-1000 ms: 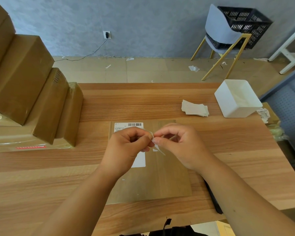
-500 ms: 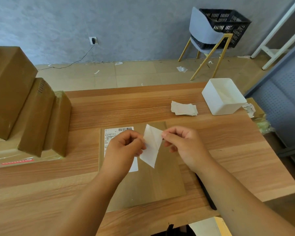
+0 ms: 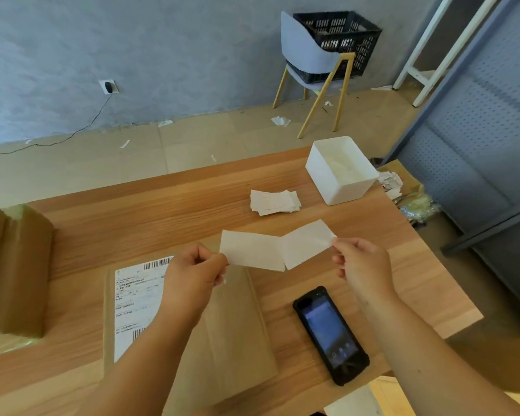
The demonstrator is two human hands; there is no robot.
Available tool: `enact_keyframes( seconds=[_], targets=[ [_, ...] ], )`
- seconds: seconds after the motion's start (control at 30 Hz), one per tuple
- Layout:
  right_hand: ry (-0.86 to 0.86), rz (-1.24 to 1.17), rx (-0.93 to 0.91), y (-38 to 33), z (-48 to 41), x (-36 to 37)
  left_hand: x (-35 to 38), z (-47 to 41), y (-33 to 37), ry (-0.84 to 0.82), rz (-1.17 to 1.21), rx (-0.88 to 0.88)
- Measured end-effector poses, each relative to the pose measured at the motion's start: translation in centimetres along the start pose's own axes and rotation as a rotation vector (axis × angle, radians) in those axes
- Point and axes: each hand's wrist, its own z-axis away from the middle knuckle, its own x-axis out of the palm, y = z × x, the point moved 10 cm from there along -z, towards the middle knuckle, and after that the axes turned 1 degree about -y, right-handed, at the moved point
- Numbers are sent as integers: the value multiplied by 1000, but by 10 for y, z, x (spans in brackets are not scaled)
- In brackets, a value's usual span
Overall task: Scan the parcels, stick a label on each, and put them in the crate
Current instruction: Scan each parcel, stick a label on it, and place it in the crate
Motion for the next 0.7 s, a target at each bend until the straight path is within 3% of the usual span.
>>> enact_keyframes(
  seconds=[0.23, 0.5, 0.7],
  targets=[
    [160, 125, -124, -29, -78, -80, 82, -45, 24, 7, -279, 83],
    [0, 453, -295, -70, -166, -105, 218, -110, 87, -47, -479, 320],
    [-74, 483, -324, -80, -226, -112, 314, -154, 129, -42, -611, 621]
  ],
)
